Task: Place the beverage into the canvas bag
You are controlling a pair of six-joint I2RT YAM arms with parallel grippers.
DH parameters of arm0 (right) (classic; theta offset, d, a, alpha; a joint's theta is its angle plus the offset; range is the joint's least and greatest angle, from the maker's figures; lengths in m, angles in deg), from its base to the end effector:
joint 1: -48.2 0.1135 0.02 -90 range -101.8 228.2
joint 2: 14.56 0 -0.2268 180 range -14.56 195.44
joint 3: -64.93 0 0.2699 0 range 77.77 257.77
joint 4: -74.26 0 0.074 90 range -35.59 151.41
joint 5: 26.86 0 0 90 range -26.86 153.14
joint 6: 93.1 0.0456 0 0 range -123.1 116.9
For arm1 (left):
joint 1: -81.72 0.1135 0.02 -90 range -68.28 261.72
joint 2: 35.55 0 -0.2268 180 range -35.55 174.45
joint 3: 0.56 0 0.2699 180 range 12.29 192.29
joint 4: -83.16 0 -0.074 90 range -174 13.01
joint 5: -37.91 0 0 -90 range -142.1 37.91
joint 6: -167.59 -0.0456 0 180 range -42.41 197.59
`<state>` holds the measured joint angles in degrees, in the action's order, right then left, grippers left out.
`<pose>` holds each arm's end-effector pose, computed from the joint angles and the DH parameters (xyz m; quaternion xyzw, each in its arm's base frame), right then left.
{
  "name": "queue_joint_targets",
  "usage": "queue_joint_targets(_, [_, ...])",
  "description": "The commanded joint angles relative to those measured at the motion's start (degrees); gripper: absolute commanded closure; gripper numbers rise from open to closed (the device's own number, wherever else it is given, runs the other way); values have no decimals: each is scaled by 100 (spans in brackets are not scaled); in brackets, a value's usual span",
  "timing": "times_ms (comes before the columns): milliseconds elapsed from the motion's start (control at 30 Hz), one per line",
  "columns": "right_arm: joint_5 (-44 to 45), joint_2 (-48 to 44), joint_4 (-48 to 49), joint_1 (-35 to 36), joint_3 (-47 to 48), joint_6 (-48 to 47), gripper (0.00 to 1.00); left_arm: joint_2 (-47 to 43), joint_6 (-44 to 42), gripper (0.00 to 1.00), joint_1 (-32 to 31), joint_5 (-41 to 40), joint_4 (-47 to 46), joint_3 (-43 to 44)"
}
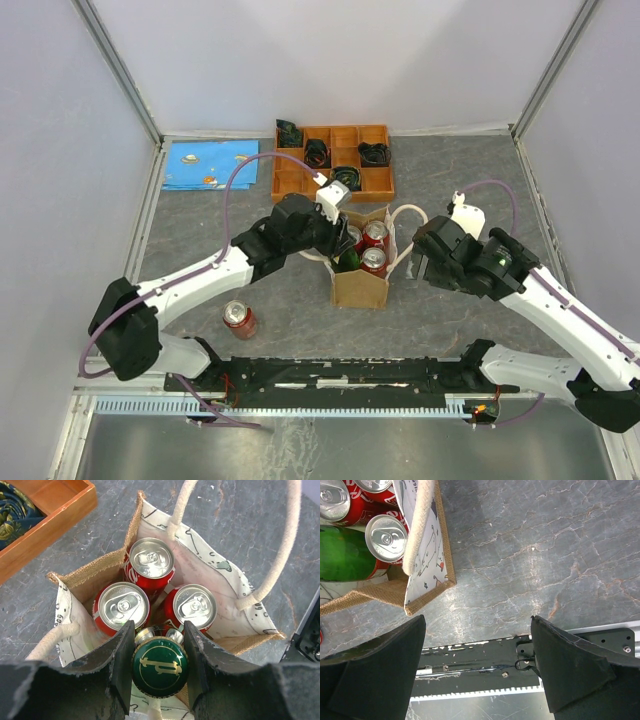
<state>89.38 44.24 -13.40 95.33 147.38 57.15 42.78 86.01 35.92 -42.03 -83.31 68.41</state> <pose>0.1509 0.1329 0.3125 0.1591 0.9369 0.0455 0.3079 0.2383 -0.2564 0.2455 0.3119 0.7708 -0.3160 0.4568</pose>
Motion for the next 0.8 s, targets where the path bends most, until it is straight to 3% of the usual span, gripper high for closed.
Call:
queue_joint_targets(0, [248,-96,-123,-3,35,84,6,-45,-233,97,-83,-238,-1231,110])
queue_joint_targets(767, [259,-22,-88,-2,38,57,6,21,-1869,97,-833,-1228,-2116,-405])
